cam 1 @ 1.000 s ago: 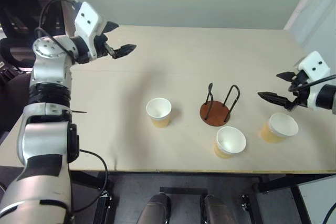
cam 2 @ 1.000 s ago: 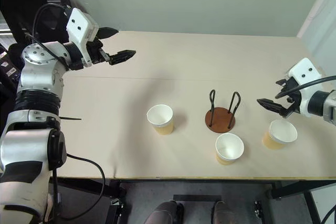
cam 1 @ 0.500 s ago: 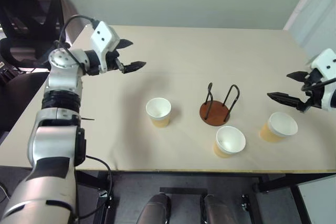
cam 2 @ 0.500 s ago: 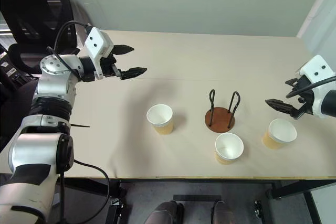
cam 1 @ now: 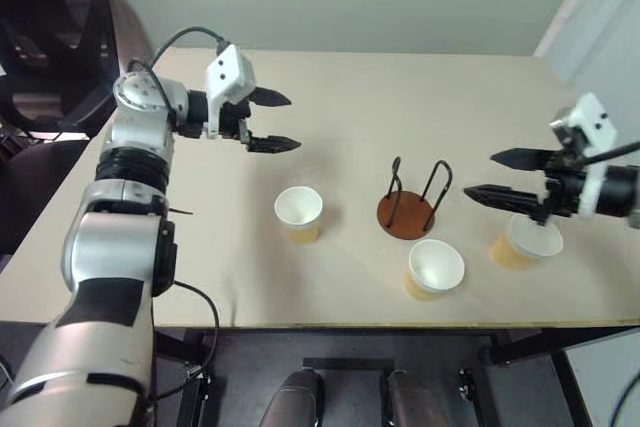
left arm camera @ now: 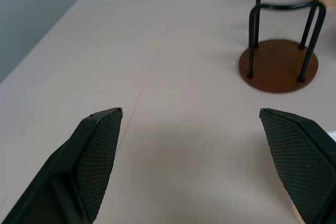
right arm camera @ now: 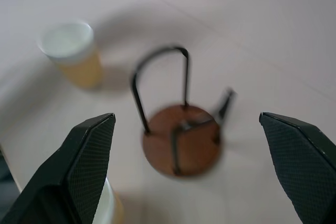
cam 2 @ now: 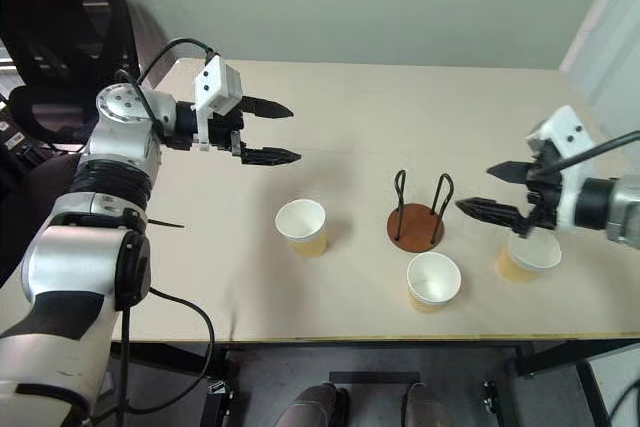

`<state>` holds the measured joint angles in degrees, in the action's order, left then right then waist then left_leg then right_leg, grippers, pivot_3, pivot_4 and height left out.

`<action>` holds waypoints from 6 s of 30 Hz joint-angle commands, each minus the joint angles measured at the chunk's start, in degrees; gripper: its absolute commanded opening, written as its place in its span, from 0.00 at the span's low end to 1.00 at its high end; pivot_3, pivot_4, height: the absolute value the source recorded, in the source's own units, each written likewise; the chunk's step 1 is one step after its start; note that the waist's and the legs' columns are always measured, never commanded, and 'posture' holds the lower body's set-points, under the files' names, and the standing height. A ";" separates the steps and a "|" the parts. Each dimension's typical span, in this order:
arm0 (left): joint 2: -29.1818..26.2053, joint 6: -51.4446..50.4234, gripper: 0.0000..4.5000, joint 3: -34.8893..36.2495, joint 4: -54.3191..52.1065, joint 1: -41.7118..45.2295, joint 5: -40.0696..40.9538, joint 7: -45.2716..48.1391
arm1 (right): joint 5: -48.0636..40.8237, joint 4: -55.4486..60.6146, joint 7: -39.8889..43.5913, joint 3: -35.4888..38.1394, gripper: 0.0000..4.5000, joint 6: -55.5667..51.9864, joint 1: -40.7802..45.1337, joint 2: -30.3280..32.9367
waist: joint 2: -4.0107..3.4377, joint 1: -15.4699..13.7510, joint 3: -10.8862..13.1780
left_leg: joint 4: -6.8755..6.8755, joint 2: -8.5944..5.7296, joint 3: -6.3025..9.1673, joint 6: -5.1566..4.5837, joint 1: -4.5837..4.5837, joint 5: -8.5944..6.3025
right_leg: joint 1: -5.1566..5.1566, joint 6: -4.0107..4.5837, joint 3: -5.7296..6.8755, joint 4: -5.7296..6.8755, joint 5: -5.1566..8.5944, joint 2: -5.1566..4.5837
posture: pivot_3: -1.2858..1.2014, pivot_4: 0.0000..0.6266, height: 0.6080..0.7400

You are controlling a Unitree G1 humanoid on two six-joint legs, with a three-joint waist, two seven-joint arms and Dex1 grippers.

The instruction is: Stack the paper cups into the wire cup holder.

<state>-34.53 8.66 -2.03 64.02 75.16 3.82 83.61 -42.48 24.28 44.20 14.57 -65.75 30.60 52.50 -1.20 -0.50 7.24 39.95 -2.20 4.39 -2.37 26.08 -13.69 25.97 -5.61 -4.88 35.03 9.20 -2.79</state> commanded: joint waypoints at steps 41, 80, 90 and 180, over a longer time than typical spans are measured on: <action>-9.76 -20.34 0.99 -21.94 -33.22 -2.49 29.43 8.89 | -3.14 1.81 -3.81 -5.25 1.00 -5.64 0.20 3.63 | 0.02 -0.23 -0.01 | 0.02 -0.08 0.01 0.46 0.05 0.36 | -0.10 0.21 0.09 -0.07 -0.04 -0.12 | 0.52 0.24 1.00; -11.67 -15.96 1.00 -23.46 -31.04 -3.35 30.73 8.89 | 8.09 -6.77 -9.70 -16.60 0.00 -2.45 8.85 -8.34 | 0.02 -0.21 -0.01 | 0.01 -0.08 0.03 0.28 0.07 0.23 | -0.06 0.32 0.11 -0.09 0.02 -0.13 | 0.52 0.24 1.00; -12.62 -18.03 1.00 -23.53 -32.66 -3.27 31.44 8.89 | 12.76 -15.55 -1.86 -20.43 0.00 3.73 15.20 -4.71 | 0.02 -0.24 -0.01 | -0.06 -0.08 0.05 0.30 0.14 0.23 | 0.01 0.39 0.14 -0.11 0.04 -0.14 | 0.52 0.24 1.00; -10.47 -11.79 1.00 -24.52 -24.48 -2.09 28.70 8.89 | 15.64 0.44 30.37 9.88 1.00 16.72 -28.80 30.15 | 0.03 -0.64 -0.01 | -0.06 -0.07 -0.05 0.46 0.18 0.15 | -0.01 0.19 0.10 -0.08 0.26 -0.19 | 0.52 0.24 1.00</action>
<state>-44.40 -3.86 -27.12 39.43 71.31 31.95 90.79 -28.38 24.71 73.61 22.15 -50.41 2.33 81.73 -1.17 -1.14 7.22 39.90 -2.26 4.36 -1.92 26.25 -13.54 25.94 -5.42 -4.78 34.95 9.47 -2.99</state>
